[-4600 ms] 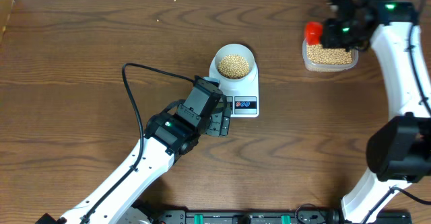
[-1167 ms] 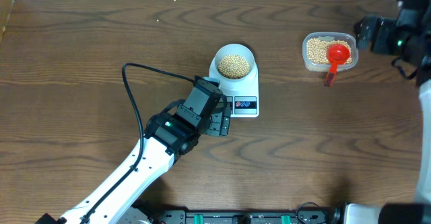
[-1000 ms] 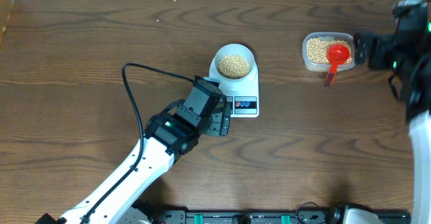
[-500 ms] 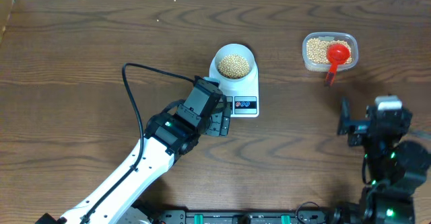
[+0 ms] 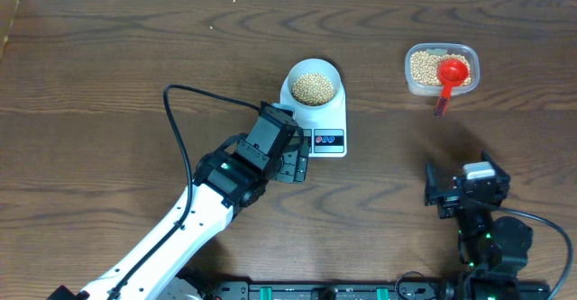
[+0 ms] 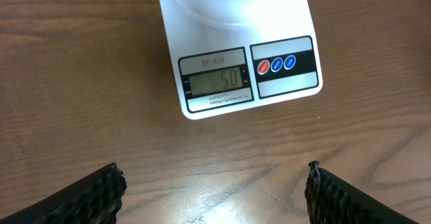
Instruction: Scoop item into bowl and weigh 50g on scale
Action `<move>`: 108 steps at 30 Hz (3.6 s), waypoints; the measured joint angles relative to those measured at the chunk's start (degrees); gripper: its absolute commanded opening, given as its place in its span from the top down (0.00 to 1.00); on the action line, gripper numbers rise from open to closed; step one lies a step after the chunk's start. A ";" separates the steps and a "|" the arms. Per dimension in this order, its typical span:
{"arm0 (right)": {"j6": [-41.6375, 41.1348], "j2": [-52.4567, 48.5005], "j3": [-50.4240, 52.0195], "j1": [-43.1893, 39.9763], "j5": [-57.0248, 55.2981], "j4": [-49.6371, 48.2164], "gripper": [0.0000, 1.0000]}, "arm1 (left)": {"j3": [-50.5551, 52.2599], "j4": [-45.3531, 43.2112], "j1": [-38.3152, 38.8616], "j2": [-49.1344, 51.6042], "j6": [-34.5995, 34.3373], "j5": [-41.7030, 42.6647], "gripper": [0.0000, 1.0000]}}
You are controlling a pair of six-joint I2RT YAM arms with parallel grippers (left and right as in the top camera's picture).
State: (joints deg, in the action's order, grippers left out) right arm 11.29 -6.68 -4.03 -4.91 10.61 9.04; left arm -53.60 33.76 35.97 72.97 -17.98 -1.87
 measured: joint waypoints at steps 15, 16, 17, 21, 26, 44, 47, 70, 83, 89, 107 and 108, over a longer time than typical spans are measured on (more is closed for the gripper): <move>0.28 5.57 2.64 1.14 -0.20 -6.71 0.01 | 0.00 0.02 0.00 0.00 0.00 0.00 0.12; 0.28 5.79 2.80 1.14 -0.22 -7.93 0.01 | 0.00 0.02 0.00 0.00 0.00 0.00 0.12; 0.28 5.88 2.93 1.14 -0.22 -9.25 0.01 | 0.00 0.02 0.00 0.00 0.00 0.02 0.12; -0.37 5.99 3.39 1.14 -0.22 -13.57 0.01 | 0.00 0.02 0.00 0.00 0.00 0.00 0.12; -5.11 6.05 3.41 1.14 -0.24 -9.22 0.01 | 0.00 0.00 0.00 0.00 0.00 0.00 0.12; -10.84 5.99 3.63 1.14 -0.63 -5.75 0.01 | 0.00 0.02 0.00 0.00 0.00 0.02 0.12; -10.86 5.99 3.63 1.14 -0.63 -5.75 0.01 | 0.00 0.02 0.00 0.00 0.00 0.00 0.12; -10.86 5.99 3.63 1.14 -0.66 -5.75 0.01 | 0.20 -3.93 0.02 -0.66 1.01 -4.15 0.02; -10.88 5.99 3.63 1.14 -1.09 -5.70 0.01 | 12.59 -18.43 -20.68 -22.21 16.57 1.79 0.02; -10.88 5.99 3.63 1.14 -1.25 -5.66 0.01 | 23.52 -23.15 -31.34 -33.44 18.27 9.49 0.02; -10.88 5.99 3.63 1.14 -1.29 -5.66 0.01 | 52.00 -35.06 -35.95 -60.76 19.98 13.16 0.02; -10.88 5.99 3.63 1.14 -1.29 -5.66 0.01 | 52.68 -35.12 -35.95 -61.24 19.98 12.98 0.02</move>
State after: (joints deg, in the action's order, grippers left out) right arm 0.40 -0.69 -0.40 -3.77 9.32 3.38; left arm -0.93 -1.37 0.01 11.73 2.00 11.11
